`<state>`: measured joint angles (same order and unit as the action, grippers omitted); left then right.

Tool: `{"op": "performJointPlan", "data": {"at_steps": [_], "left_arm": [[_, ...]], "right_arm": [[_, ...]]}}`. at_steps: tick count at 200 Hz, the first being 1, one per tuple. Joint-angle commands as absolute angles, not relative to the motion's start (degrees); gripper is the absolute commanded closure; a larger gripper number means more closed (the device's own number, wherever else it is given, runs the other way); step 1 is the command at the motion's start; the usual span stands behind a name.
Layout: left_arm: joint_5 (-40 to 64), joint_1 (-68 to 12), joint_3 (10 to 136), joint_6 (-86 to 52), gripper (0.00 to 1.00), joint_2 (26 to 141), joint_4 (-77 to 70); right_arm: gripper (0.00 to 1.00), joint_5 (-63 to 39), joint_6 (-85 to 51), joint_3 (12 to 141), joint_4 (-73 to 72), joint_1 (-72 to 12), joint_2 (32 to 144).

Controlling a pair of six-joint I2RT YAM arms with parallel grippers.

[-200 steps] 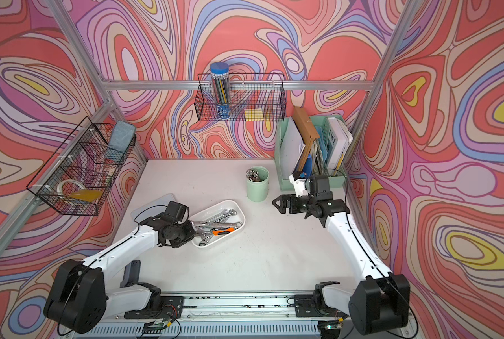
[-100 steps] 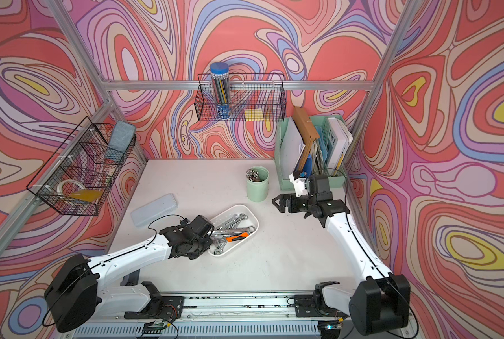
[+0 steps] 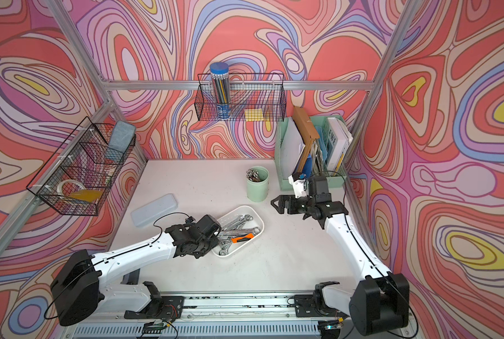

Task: Take out the wrench from the storage box
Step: Move the storage box to the center of the board, then adjust the storage box at the center of the board.

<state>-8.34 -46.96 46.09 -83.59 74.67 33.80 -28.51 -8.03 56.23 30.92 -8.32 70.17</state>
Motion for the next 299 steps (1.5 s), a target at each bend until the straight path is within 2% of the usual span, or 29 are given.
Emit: {"op": "performJointPlan", "data": {"at_steps": [1, 29, 41, 58, 89, 105, 120, 144, 193, 258, 299], "left_arm": [[-10.2, -47.4, 49.3, -79.6, 0.57, 72.0, 40.3], [-11.5, -47.4, 57.4, -64.7, 0.48, 70.1, 48.8], [-12.9, -47.3, 62.1, -54.3, 0.44, 70.6, 51.9], [-13.3, -46.8, 66.9, -37.1, 0.34, 72.4, 51.2], [-3.4, -41.0, 72.2, -11.0, 0.28, 78.2, 44.4], [2.7, -38.0, 75.1, -3.2, 0.27, 81.8, 42.1], [4.2, -37.0, 78.6, 3.1, 0.22, 86.4, 42.8], [8.7, -34.6, 82.6, 7.7, 0.21, 94.2, 43.7], [7.9, -32.2, 89.6, 8.4, 0.28, 106.6, 46.3], [10.3, -29.7, 90.3, 5.6, 0.58, 113.5, 45.8], [10.9, -29.7, 87.5, 3.8, 0.58, 113.4, 45.5]], "right_arm": [[0.02, -28.9, -8.6, 55.7, 31.7, -8.9, 68.9], [0.02, -28.1, -8.1, 56.3, 34.1, -9.1, 68.2], [0.02, -28.1, -8.0, 56.2, 34.7, -9.1, 67.8], [0.02, -28.0, -8.2, 55.6, 34.9, -9.4, 67.2], [0.02, -27.4, -8.3, 55.3, 35.6, -10.2, 66.7], [0.02, -26.5, -8.7, 55.3, 36.2, -10.6, 66.1], [0.02, -25.9, -8.8, 55.3, 36.8, -10.8, 65.7], [0.02, -25.5, -9.5, 54.8, 36.7, -11.1, 65.4], [0.02, -24.2, -9.9, 55.9, 37.7, -11.8, 65.7], [0.02, -23.1, -11.1, 55.7, 37.2, -13.2, 66.3], [0.02, -22.9, -11.4, 56.0, 37.0, -13.8, 66.8]]}}
